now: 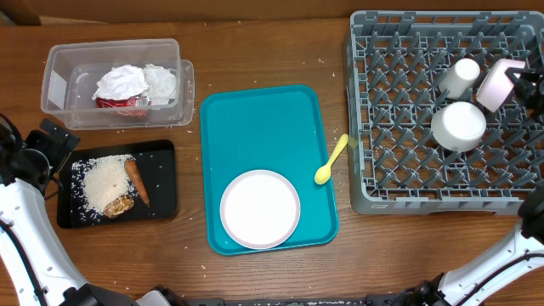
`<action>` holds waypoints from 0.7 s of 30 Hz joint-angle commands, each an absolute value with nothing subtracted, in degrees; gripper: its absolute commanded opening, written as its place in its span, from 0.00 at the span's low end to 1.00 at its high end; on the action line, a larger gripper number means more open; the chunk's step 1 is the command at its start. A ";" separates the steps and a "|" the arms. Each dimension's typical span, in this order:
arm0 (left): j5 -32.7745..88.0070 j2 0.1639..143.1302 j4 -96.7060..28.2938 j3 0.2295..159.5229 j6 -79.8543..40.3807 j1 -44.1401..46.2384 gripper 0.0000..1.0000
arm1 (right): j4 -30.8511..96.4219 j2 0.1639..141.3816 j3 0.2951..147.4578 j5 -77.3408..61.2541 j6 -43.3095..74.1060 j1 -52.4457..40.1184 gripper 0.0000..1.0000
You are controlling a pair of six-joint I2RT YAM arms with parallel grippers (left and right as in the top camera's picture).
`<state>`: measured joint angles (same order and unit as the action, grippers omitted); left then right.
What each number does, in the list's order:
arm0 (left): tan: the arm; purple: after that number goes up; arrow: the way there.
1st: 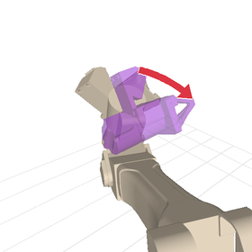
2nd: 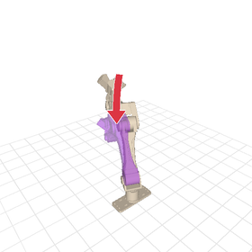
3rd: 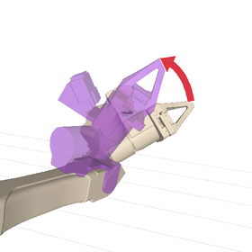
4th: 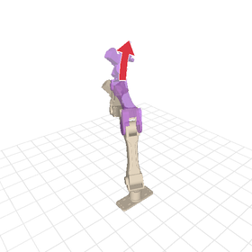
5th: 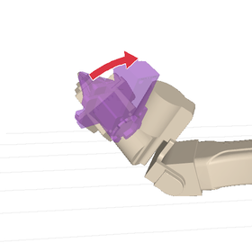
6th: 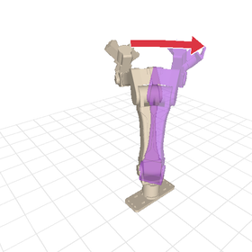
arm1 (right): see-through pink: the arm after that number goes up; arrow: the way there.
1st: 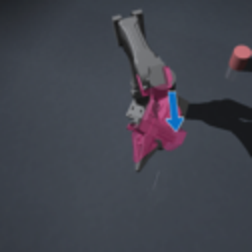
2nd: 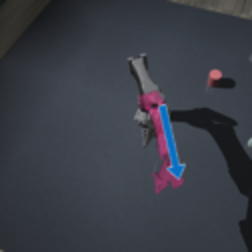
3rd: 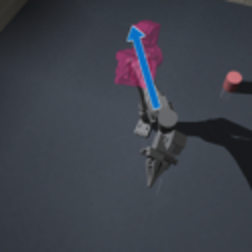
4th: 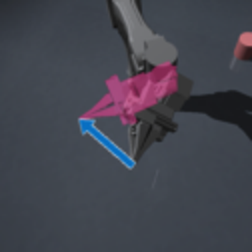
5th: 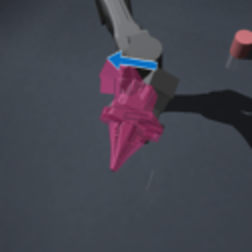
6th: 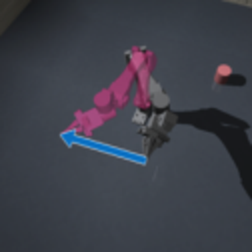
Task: Sort waste into correct bins and load items into the dishwasher
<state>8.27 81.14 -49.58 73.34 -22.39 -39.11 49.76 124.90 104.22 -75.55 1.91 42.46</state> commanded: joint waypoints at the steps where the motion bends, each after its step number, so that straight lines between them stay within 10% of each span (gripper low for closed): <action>1: 7.92 81.32 -49.50 73.65 -22.94 -39.27 1.00 | 50.02 123.85 103.74 -76.07 1.98 42.11 0.04; 21: 7.90 81.32 -49.50 73.65 -22.94 -39.24 1.00 | 55.00 123.76 110.72 -63.59 7.75 50.54 0.16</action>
